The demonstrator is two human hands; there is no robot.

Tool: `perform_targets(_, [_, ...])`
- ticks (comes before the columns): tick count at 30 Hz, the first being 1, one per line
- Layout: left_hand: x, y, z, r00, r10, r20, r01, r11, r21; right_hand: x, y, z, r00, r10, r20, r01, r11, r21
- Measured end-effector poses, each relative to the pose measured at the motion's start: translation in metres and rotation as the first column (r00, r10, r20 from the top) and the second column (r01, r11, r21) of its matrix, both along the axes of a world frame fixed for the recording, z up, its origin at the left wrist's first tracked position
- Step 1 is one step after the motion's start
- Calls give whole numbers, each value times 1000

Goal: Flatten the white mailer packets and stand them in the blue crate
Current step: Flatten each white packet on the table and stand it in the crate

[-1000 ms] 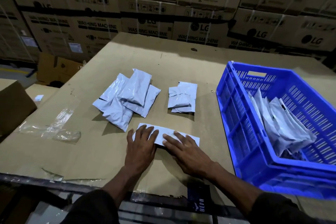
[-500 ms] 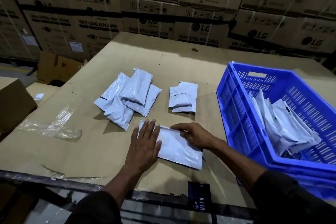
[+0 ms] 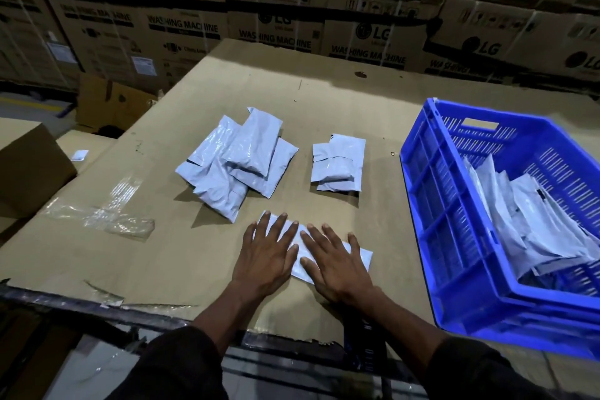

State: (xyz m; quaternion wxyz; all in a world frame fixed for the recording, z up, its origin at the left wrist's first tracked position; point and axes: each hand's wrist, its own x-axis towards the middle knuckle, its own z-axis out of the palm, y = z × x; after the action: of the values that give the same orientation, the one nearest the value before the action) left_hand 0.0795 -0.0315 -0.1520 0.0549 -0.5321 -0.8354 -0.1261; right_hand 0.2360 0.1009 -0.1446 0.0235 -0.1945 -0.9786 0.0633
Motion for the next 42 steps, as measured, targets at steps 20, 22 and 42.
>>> perform_targets(20, [0,-4,-3,999,30,21,-30,999,-12,17,1,13,987,159,11,-159,987,-22])
perform_targets(22, [3,-8,-3,999,0,33,-2,999,44,17,4,20,989,148,-11,-148,989,9])
perform_targets(42, [9,-16,-1,964,96,-248,7,922,386,33,1,55,816,565,127,-572,754,323])
